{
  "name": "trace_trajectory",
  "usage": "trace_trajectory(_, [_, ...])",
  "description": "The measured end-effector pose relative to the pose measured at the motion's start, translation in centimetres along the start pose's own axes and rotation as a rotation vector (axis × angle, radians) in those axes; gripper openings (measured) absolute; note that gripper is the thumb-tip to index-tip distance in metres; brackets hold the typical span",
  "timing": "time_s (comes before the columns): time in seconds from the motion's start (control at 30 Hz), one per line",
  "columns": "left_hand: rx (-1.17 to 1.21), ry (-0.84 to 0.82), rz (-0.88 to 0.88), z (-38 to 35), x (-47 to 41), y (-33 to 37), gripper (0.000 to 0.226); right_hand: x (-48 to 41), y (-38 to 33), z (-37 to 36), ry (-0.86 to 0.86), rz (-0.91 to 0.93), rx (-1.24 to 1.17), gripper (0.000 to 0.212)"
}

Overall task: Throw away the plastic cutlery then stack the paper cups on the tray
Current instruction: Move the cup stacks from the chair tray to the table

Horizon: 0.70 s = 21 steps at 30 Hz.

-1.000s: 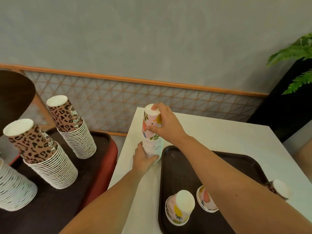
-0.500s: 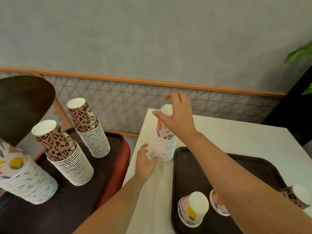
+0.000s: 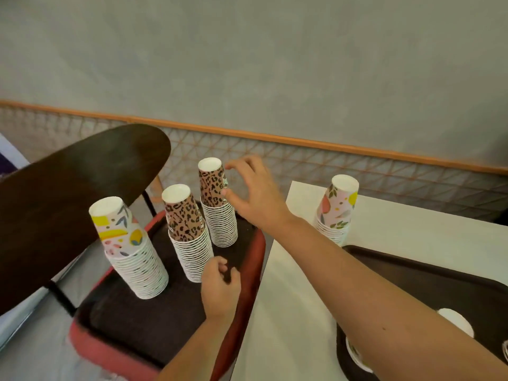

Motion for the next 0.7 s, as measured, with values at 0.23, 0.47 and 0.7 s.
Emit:
trace_trajectory(0.23, [-0.131, 0.078, 0.095, 4.0, -0.3, -3.4, 0.035, 0.1, -3.3, -7.5, -0.275, 0.017, 0.075, 0.064])
trace_trajectory(0.47, [0.041, -0.004, 0.294, 3.9, -1.6, -5.2, 0.103, 0.9, -1.8, -9.6, -0.249, -0.062, 0.021, 0.039])
trace_trajectory(0.7, [0.127, -0.096, 0.297, 2.9, -4.8, -6.9, 0.108, 2.3, -0.6, -8.8, -0.148, -0.114, -0.046, 0.045])
Point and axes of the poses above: each hand's wrist, its own x-axis away from the middle knuckle, its own z-axis out of the back of the hand, y = z × x, the point moved 5 cm from there along -x, towards the middle knuckle, and after that the axes turned 5 degrees about -z, right-handed, at the moved point
